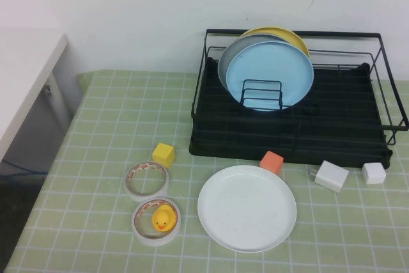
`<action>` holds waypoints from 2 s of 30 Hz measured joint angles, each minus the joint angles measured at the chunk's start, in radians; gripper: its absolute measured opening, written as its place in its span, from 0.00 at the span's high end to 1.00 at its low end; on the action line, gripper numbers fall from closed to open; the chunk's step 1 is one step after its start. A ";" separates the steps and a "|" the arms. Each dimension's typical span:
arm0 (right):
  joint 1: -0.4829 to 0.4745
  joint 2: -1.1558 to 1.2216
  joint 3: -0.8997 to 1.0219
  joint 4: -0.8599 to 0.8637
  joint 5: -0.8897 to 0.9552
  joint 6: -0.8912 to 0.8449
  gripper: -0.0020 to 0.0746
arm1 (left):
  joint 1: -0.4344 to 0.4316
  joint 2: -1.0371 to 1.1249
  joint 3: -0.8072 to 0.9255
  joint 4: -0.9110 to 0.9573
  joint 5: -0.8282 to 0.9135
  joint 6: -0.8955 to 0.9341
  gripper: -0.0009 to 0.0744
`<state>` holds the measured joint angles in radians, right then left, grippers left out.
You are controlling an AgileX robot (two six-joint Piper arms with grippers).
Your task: Place plate on rack
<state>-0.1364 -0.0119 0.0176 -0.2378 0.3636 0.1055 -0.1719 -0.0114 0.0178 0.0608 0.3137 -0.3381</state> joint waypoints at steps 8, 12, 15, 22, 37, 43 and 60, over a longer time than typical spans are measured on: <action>0.000 0.000 0.000 0.000 0.000 0.000 0.96 | 0.000 0.000 0.000 0.000 0.000 0.000 0.99; 0.000 0.000 0.000 0.000 0.000 0.000 0.96 | 0.000 0.000 0.000 0.000 0.000 0.000 0.99; 0.000 0.000 0.000 0.000 0.000 0.000 0.96 | 0.000 0.000 0.000 0.000 0.000 -0.002 0.99; 0.000 0.000 0.000 -0.011 0.000 0.006 0.96 | 0.000 0.000 0.000 0.000 0.000 -0.002 0.99; 0.000 0.000 0.000 -0.069 0.002 0.011 0.96 | 0.000 0.000 0.000 0.000 0.000 -0.002 0.99; 0.000 0.000 0.000 -0.069 0.002 0.011 0.96 | 0.000 0.000 0.000 0.000 0.000 -0.002 0.99; 0.000 0.000 0.000 0.416 -0.004 0.063 0.96 | 0.000 0.000 0.002 -0.323 -0.160 -0.160 0.99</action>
<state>-0.1364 -0.0119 0.0176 0.1782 0.3592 0.1683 -0.1719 -0.0114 0.0196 -0.2624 0.1534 -0.4978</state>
